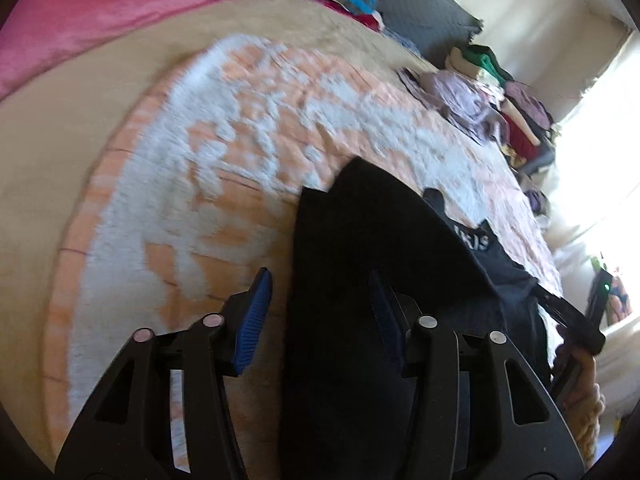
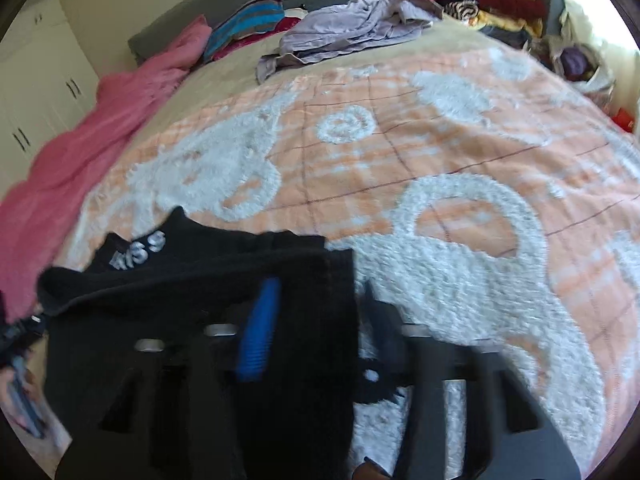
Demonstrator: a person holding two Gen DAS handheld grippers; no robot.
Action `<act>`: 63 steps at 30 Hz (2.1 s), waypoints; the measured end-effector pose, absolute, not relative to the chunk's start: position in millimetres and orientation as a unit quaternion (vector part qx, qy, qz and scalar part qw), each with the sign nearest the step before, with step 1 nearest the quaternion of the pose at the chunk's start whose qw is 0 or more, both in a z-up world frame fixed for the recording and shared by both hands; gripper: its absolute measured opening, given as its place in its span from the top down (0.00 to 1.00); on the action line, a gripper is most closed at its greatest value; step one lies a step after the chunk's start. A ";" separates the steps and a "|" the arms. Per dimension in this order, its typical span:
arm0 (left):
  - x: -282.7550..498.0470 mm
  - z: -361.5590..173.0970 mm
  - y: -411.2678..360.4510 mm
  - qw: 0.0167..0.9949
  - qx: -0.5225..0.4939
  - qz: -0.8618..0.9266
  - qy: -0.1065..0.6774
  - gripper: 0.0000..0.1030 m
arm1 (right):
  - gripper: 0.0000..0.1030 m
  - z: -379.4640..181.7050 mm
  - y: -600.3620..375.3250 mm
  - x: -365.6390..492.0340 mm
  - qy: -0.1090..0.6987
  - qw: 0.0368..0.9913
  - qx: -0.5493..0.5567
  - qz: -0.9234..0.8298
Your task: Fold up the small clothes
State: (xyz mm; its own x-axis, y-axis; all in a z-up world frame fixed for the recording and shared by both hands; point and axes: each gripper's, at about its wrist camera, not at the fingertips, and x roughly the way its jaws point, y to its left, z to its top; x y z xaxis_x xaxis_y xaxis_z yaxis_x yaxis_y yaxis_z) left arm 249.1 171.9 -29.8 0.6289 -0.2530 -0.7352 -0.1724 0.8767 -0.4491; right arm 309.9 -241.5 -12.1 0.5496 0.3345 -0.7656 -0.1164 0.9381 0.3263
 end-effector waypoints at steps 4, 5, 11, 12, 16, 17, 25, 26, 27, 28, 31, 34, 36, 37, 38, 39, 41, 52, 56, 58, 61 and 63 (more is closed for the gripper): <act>243.0 -22.1 174.0 0.875 -0.246 -0.025 0.415 0.96 | 0.87 5.1 -237.4 304.5 0.434 0.884 0.109 0.132; 238.4 -15.9 178.0 0.879 -0.253 -0.027 0.404 0.97 | 0.88 10.4 -237.6 303.0 0.426 0.888 0.107 0.133; 232.8 1.2 182.5 0.894 -0.240 -0.015 0.378 0.97 | 0.88 29.0 -236.3 311.6 0.397 0.902 0.112 0.126; 234.8 -3.1 182.9 0.893 -0.237 -0.010 0.381 0.97 | 0.88 24.7 -234.3 315.0 0.402 0.901 0.111 0.121; 237.6 -22.7 185.0 0.885 -0.238 0.008 0.400 0.97 | 0.87 2.2 -230.3 319.6 0.425 0.895 0.100 0.089; 237.5 -26.4 186.4 0.884 -0.238 0.010 0.403 0.96 | 0.87 -2.9 -228.4 319.0 0.427 0.896 0.093 0.082; 223.9 -25.6 179.9 0.885 -0.219 0.025 0.410 0.86 | 0.53 3.6 -221.8 294.7 0.410 0.909 0.053 0.049; 222.5 -23.3 178.3 0.887 -0.215 0.027 0.408 0.81 | 0.53 7.0 -218.9 287.8 0.406 0.911 0.045 0.053; 218.8 -18.3 175.4 0.891 -0.209 0.029 0.403 0.79 | 0.51 12.1 -215.2 276.6 0.396 0.916 0.036 0.062; 214.9 -13.1 171.4 0.895 -0.202 0.031 0.396 0.76 | 0.50 15.4 -212.4 268.7 0.389 0.918 0.030 0.066; 204.4 -2.0 156.0 0.905 -0.171 0.029 0.388 0.70 | 0.50 21.7 -202.5 241.6 0.384 0.918 0.017 0.097; 195.4 -1.1 137.8 0.905 -0.152 0.010 0.398 0.66 | 0.50 21.5 -193.7 221.2 0.390 0.913 0.007 0.122; 190.4 -5.6 126.8 0.901 -0.146 -0.003 0.409 0.65 | 0.50 17.5 -188.7 208.5 0.402 0.906 0.004 0.136; 188.7 -7.5 123.6 0.899 -0.145 -0.006 0.413 0.65 | 0.50 14.9 -186.3 202.2 0.410 0.901 0.005 0.142; 186.9 -11.0 118.2 0.896 -0.143 -0.011 0.420 0.64 | 0.50 12.6 -185.2 197.6 0.415 0.898 0.006 0.147; 185.0 -14.5 114.5 0.894 -0.141 -0.014 0.425 0.63 | 0.50 9.0 -184.1 191.7 0.423 0.894 0.005 0.150; 177.7 -20.9 108.3 0.893 -0.135 -0.012 0.429 0.58 | 0.50 3.9 -182.5 183.0 0.432 0.890 -0.001 0.146; 147.8 -25.2 102.0 0.894 -0.136 -0.005 0.426 0.56 | 0.47 -3.5 -193.5 145.9 0.434 0.892 0.015 0.127; 140.2 -18.5 102.9 0.897 -0.141 -0.004 0.418 0.49 | 0.33 3.6 -195.3 136.0 0.425 0.897 0.011 0.119; 136.7 -15.4 102.9 0.898 -0.143 -0.004 0.416 0.46 | 0.29 9.3 -195.1 130.8 0.416 0.902 0.005 0.117; 132.2 -11.7 103.7 0.899 -0.143 -0.001 0.413 0.36 | 0.21 16.8 -193.6 125.3 0.406 0.907 0.001 0.117; 129.5 -9.7 106.0 0.900 -0.147 0.004 0.411 0.31 | 0.17 21.4 -191.5 122.9 0.399 0.909 -0.002 0.122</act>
